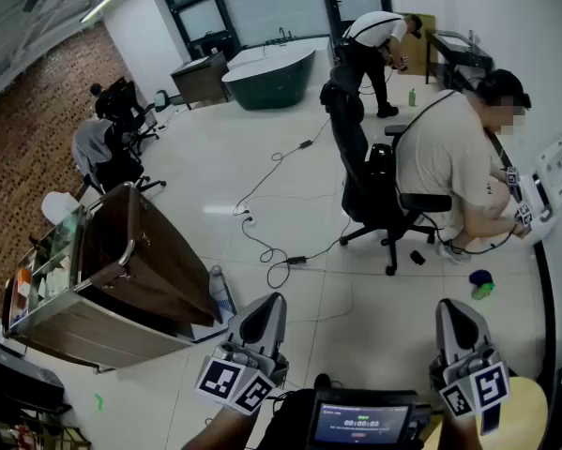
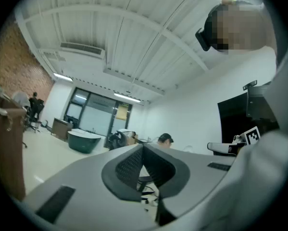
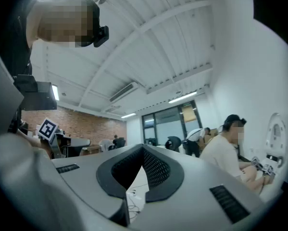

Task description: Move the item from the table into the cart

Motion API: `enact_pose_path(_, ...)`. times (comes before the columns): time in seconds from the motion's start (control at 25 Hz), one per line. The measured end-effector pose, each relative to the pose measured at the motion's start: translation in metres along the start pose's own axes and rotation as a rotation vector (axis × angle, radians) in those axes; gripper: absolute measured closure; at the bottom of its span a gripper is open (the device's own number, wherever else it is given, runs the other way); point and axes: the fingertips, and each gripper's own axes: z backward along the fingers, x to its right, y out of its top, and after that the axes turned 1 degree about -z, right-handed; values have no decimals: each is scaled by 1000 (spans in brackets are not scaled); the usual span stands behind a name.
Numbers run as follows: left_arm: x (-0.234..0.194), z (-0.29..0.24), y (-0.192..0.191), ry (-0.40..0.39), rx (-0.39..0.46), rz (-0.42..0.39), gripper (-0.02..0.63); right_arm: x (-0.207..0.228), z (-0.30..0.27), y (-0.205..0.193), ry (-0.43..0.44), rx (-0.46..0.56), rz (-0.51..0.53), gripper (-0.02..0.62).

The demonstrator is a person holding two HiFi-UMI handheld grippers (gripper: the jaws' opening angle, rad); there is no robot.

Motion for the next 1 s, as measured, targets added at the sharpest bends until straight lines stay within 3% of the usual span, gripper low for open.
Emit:
enact_pose_path(0.24,-157,88,32,187,40,-10,606,-124,-120,-20,166,4,-26,588)
enact_pose_path(0.64,-442,333,87,567,133,-11,606,-462,-336,-74,557,-31,-26,588)
enact_pose_path(0.84,-536,427,100,788,159,-15,606,-603,-415,-99,800,-62,-43,588)
enact_pose_path(1.0,-591,469,106,929,174,-12,606,-688,-470,-121,983,-63,-47,588)
